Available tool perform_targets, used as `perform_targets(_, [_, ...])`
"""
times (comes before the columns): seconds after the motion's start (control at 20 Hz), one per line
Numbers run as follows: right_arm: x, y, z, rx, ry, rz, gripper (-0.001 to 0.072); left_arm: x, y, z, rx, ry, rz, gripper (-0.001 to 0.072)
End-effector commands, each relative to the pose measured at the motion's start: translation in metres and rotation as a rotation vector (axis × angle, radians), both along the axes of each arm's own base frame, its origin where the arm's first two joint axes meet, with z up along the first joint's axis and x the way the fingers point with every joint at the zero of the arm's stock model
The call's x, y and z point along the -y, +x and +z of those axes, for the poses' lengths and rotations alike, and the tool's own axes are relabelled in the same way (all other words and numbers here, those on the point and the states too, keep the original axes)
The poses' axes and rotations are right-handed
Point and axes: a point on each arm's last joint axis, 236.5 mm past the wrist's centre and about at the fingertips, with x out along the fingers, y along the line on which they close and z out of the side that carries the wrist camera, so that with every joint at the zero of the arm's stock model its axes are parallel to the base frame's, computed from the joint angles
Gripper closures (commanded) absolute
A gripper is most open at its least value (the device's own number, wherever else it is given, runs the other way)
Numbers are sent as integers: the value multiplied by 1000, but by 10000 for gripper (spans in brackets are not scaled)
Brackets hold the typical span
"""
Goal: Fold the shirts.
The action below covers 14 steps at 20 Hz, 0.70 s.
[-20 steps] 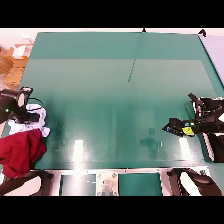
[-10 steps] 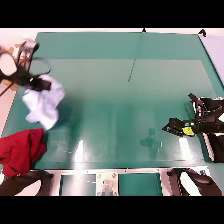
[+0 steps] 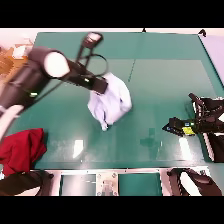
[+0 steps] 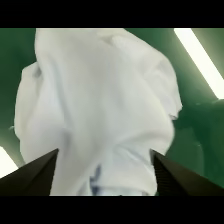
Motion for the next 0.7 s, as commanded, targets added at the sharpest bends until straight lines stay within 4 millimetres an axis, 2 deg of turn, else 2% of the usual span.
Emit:
perform_targets(0.0, [2, 6, 1, 24, -7, -13, 577, 22, -15, -45, -177, -11, -29, -3])
perform_targets(0.1, [7, 20, 2, 77, -24, -43, 574, -11, -17, -48, -245, 54, -5, -3])
perform_targets(0.15, [10, 28, 3, 102, -30, -59, 522, -32, -22, -49, -301, 90, 6, -3])
perform_targets(0.2, [10, 33, 2, 110, -25, -69, 440, -49, -30, -53, -368, 121, 14, -3])
perform_targets(0.25, [7, 38, 0, 116, -4, -66, 383, -65, -42, -60, -442, 156, 18, -3])
perform_targets(0.3, [-1, 42, -2, 113, 36, -60, 376, -76, -54, -70, -505, 184, 20, -2])
perform_targets(0.4, [-20, 56, -9, 127, 132, -37, 376, -87, -77, -102, -602, 224, 26, -3])
perform_targets(0.5, [-34, 70, -26, 139, 177, -27, 376, -73, -92, -135, -668, 148, 56, -3])
perform_targets(0.6, [-47, 82, -49, 113, 206, -25, 371, -40, -97, -155, -701, -30, 106, -3])
perform_targets(0.65, [-55, 87, -63, 100, 216, -19, 278, -26, -97, -162, -698, -105, 126, -3])
